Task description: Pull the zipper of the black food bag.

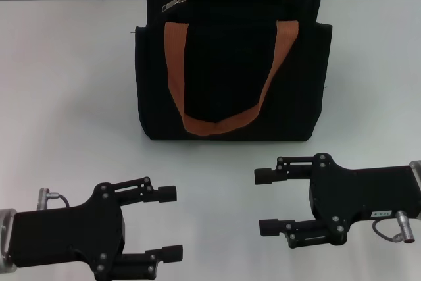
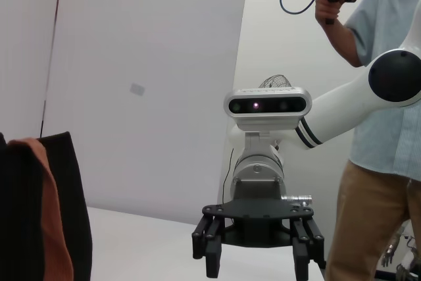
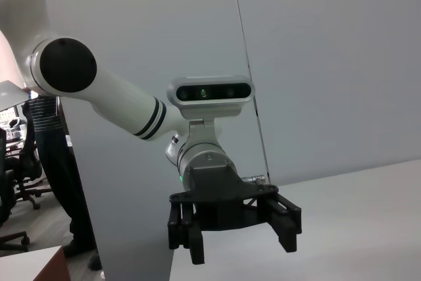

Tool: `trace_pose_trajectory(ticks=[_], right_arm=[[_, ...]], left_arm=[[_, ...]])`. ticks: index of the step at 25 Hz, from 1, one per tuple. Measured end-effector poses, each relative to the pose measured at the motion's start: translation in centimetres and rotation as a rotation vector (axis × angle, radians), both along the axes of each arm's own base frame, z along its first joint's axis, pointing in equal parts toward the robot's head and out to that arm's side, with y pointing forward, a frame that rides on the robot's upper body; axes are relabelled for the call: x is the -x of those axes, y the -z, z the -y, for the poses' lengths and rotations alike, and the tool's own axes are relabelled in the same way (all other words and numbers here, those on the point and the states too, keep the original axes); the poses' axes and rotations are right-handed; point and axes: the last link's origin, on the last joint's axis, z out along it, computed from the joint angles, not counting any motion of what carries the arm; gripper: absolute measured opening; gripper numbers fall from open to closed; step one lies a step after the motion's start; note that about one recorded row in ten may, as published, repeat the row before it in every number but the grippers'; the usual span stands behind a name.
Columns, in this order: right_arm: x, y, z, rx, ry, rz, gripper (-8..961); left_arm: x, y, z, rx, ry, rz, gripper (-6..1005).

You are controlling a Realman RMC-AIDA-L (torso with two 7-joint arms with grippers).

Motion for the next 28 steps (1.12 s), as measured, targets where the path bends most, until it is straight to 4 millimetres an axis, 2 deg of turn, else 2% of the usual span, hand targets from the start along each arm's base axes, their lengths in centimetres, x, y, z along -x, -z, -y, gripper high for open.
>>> trace_pose_trajectory(ticks=[11, 18, 20, 21, 24, 25, 28], right_arm=[[0.0, 0.2, 0.0, -0.014, -0.002, -0.009, 713], [-0.4, 0.7, 0.5, -0.031, 0.015, -0.030, 713], [-0.4, 1.0, 0.4, -0.062, 0.022, -0.049, 714], [-0.4, 1.0, 0.4, -0.062, 0.022, -0.049, 714], [-0.3, 1.4, 0.5, -0.078, 0.024, -0.067, 714], [-0.3, 1.5, 0.6, -0.080, 0.025, -0.075, 714], [-0.1, 1.7, 0.7, -0.081, 0.029, -0.090, 714]], left_arm=[[0.0, 0.1, -0.4, -0.019, -0.009, -0.002, 776], [1.8, -3.5, -0.9, -0.418, -0.212, 0.202, 774], [2.7, -4.4, -2.2, -0.597, -0.299, 0.227, 774], [2.7, -4.4, -2.2, -0.597, -0.299, 0.227, 775], [3.1, -4.6, -4.5, -0.654, -0.379, 0.205, 775], [3.1, -4.3, -6.0, -0.657, -0.412, 0.176, 775], [3.0, -3.7, -7.6, -0.658, -0.445, 0.137, 776]])
